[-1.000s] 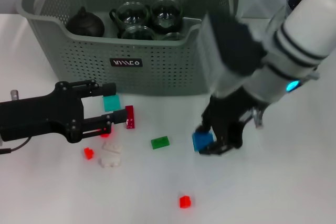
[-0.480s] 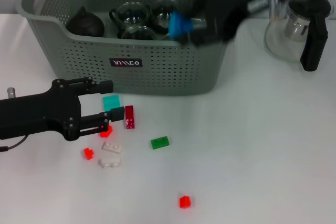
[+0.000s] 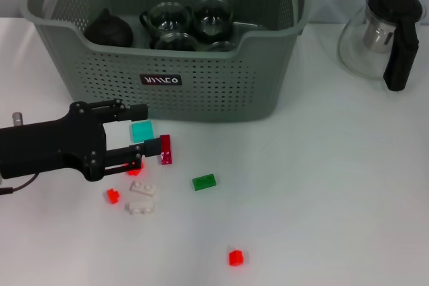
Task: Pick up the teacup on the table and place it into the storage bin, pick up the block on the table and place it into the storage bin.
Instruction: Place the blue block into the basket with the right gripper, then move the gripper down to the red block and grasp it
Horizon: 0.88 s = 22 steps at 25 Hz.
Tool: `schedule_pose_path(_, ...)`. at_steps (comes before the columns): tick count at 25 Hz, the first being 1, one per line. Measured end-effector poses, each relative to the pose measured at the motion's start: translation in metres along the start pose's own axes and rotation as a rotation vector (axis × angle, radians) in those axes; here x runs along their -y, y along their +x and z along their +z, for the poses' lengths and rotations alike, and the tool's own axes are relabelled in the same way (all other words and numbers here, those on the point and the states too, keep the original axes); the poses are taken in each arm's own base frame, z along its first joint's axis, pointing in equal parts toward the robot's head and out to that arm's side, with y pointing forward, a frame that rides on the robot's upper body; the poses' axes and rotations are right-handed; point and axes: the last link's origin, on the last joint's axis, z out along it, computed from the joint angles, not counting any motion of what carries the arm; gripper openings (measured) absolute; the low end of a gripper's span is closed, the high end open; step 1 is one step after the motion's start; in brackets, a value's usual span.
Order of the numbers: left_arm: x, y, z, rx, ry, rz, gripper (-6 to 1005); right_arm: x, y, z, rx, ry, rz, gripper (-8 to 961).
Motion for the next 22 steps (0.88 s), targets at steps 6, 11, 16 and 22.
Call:
schedule_pose_path(6,0.001,0.0,-0.001,0.002,0.003,0.003,647,0.003,0.02,0.028,-0.115,0.044,0.004,423)
schedule_pose_path(11,0.002,0.0,-0.001,0.01,0.008,0.002,647,0.001,0.03,0.039,-0.158,0.048,0.013,428)
schedule_pose_path(16,0.003,0.0,-0.001,0.019,0.009,0.006,647,0.005,0.034,0.038,-0.158,0.064,0.029,491)
schedule_pose_path(22,0.004,0.001,-0.002,0.019,0.011,0.011,648,0.008,0.035,0.032,-0.122,0.083,0.043,792)
